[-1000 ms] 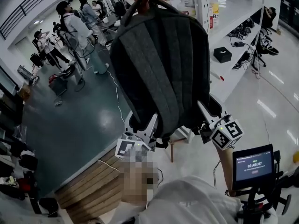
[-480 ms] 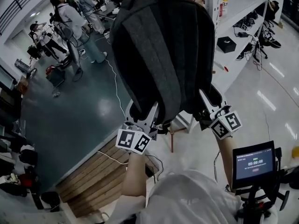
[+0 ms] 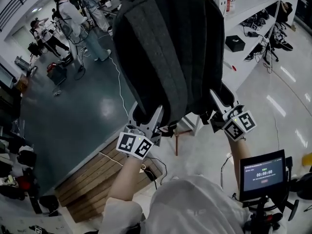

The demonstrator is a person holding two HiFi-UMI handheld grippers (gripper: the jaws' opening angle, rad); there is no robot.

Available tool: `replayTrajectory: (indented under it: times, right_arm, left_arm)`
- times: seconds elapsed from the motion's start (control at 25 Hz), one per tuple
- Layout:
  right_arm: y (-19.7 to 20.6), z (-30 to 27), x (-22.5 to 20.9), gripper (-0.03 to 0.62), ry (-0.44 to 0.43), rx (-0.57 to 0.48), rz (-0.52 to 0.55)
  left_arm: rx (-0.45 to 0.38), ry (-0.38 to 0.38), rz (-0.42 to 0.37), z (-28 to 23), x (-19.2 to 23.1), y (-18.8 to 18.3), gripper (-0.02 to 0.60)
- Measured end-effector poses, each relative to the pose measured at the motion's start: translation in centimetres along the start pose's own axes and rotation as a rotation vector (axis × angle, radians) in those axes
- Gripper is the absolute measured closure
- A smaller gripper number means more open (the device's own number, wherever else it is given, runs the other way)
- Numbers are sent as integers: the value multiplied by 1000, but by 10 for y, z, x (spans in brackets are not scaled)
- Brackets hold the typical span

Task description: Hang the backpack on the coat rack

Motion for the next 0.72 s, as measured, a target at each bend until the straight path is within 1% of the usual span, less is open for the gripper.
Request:
replayTrajectory:
  times: [0.08,0.2,0.28,0.36,0.44,0.48,0.52,0.6,0.72]
  right_arm:
    - [-10,9,10,382,1,-1,9]
    - [-33,24,24,382,1,-58,6]
    - [-49,31,27,382,-13,-97,15]
    - [-63,39,31,382,-35,-126,29]
    - [-71,46,38,382,-61,-139,40]
    - [-72,50,41,382,-74,-142,43]
    - [-72,54,45,382,-88,-141,45]
    - [-69,62,50,382,-110,-133,38]
    - [-56,72,57,382,-127,-108,11]
  left_arm:
    - [45,8,-35,14,-8,-10,268]
    - [121,29,-117,32,-23,-23,268]
    - [135,39,-144,39,-31,-29,268]
    - [105,34,-141,47,-36,-38,268]
    - [52,20,-131,56,-41,-49,272]
    - [27,15,-135,61,-44,-54,295]
    - [8,11,-146,65,-48,-58,312]
    - [-18,9,-161,70,-58,-62,321]
    - [-25,12,-140,76,-70,-56,322]
Point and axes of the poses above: the fingertips, and each gripper's own axes: z backward along the fingers, x to its left, y out of its underside, the point moved 6 cm from there along z, backward along the fingers, and after that the axes turned 3 degrees about y, right-handed, at the moved point
